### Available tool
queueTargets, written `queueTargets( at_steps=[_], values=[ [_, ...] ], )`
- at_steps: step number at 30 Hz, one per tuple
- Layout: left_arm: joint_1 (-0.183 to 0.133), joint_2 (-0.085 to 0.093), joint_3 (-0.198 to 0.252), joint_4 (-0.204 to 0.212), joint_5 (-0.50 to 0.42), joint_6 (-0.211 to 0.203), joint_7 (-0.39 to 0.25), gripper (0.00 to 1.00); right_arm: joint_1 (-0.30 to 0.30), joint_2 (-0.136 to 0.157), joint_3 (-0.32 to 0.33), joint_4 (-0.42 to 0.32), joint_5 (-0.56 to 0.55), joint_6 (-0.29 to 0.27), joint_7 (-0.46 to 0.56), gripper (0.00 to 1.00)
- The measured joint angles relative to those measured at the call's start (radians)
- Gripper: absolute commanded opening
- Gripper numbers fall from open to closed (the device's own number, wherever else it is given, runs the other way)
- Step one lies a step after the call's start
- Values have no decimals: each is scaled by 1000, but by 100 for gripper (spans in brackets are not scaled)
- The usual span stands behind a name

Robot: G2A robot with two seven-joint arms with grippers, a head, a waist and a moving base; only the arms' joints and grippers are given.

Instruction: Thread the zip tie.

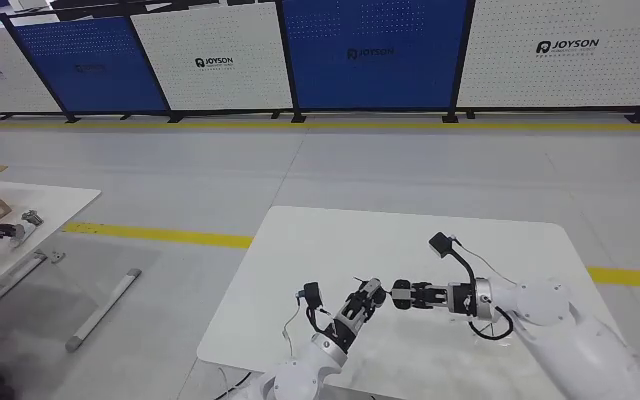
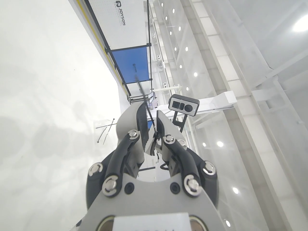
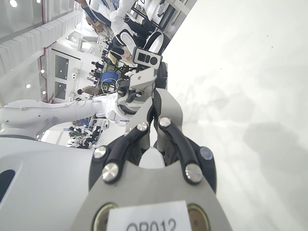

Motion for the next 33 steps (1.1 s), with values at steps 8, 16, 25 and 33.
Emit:
queueTargets(
  at_steps=[8,16,25,33],
  values=[
    [0,0,0,0,0,0,1,100,-10,3,18,-3,1,-2,12,0],
    [-31,-1,-6,44,-48,30,-170,100,-21,2,16,-19,-1,-13,8,0],
    [-44,-6,-38,74,-104,-46,-164,100,-30,2,30,-20,8,-12,33,0],
    [-46,-6,-38,78,-93,-43,-179,100,-37,2,31,-26,3,-9,21,0]
  ],
)
